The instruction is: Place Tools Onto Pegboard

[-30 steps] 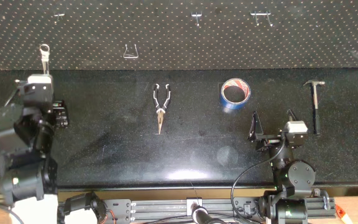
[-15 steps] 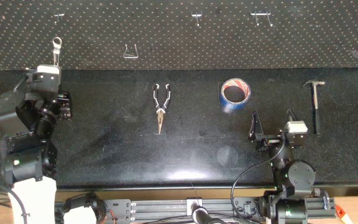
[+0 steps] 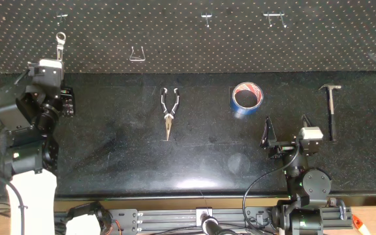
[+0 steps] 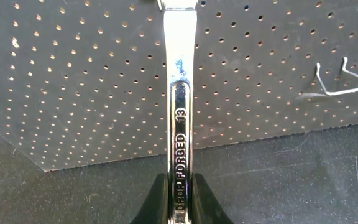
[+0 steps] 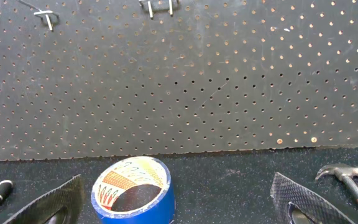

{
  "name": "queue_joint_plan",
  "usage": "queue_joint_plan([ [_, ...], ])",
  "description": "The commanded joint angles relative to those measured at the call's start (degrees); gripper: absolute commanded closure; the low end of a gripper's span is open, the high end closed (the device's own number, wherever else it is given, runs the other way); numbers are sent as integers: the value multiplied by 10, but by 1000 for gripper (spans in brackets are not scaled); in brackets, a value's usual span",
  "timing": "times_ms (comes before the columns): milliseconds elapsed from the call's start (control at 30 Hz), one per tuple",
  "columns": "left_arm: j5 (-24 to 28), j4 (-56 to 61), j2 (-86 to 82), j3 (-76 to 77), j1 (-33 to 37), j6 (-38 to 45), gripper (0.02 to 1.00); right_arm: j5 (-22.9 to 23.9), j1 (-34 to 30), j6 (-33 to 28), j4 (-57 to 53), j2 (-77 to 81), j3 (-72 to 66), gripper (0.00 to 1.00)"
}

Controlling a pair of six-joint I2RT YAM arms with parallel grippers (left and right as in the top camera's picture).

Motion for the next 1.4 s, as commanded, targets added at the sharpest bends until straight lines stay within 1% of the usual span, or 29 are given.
queue_joint_plan([
  [33,10,13,31,45,0,3,993,-5,-2,9,-3,-4,-2,25],
  [167,9,28,58,66,0,0,991,-5,-2,9,-3,-4,-2,25],
  [233,9,37,64,66,0,-28,991,-5,-2,9,-3,-4,-2,25],
  [267,9,37,66,66,0,-30,991,-5,-2,9,-3,-4,-2,25],
  [900,10,38,96,66,0,-29,993,-5,-2,9,-3,-4,-2,25],
  [1167,8,68,126,66,5,-29,989,-5,-2,9,-3,-4,-2,25],
  [1200,8,70,127,66,12,-29,816,-5,-2,9,-3,-4,-2,25],
  [1233,8,70,126,66,21,-29,457,-5,-2,9,-3,-4,-2,25],
  [1300,8,69,118,66,35,-29,97,-5,-2,9,-3,-4,-2,25],
  [1333,8,69,99,66,49,-29,23,-5,-2,9,-3,-4,-2,25],
  [1367,8,62,78,66,59,-29,23,-5,-2,9,-3,-4,-2,25],
  [1400,8,-8,16,66,84,-29,25,-5,-2,9,-3,-4,-2,25],
])
